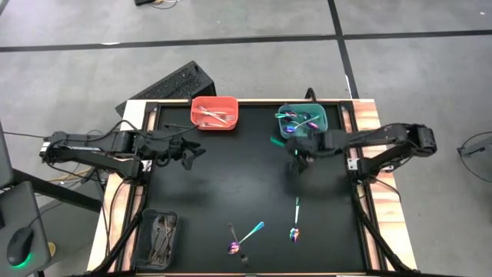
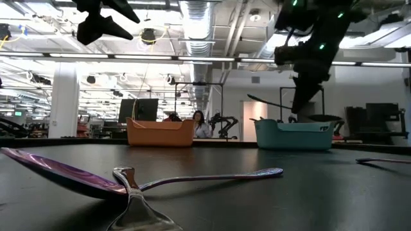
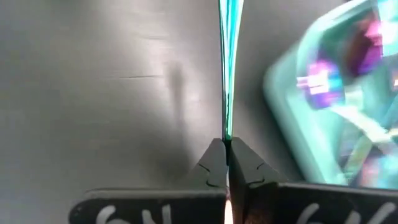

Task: Sort silverware by color (type)
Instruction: Put the blue spoon into the blue bin

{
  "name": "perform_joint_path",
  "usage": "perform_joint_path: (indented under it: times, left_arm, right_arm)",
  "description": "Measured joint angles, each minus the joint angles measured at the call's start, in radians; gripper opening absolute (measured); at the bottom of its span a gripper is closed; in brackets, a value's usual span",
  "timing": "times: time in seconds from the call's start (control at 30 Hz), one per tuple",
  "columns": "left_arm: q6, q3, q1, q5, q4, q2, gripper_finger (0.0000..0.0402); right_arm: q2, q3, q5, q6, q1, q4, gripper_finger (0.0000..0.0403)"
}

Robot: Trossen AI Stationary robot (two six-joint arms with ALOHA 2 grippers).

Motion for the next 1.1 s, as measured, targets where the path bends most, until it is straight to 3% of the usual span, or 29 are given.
perform_joint_path:
  times: [0.37,0.57,0.87,1.0,1.1]
  left_arm:
    - [-0.065,0.000,0.000,0.000,-0.001,0.000,0.0188]
    - [-0.084,0.000,0.000,-0.025,-0.002,0.000,0.0188]
    - [-0.092,0.000,0.000,-0.039,-0.002,0.000,0.0188]
    - [-0.092,0.000,-0.010,-0.039,-0.002,0.000,0.0188]
    - [-0.089,0.000,-0.026,-0.039,-0.006,0.001,0.0188]
  right_arm:
    - [-0.026,0.000,0.014,-0.510,-0.357,0.100,0.0007]
    - [-0.026,0.000,0.013,-0.638,-0.485,0.166,0.0029]
    - [-0.026,0.000,-0.006,-0.611,-0.545,0.171,0.0166]
    - [-0.035,0.000,-0.038,-0.415,-0.504,0.120,0.0190]
    - [-0.037,0.000,-0.134,-0.177,-0.450,0.061,0.0192]
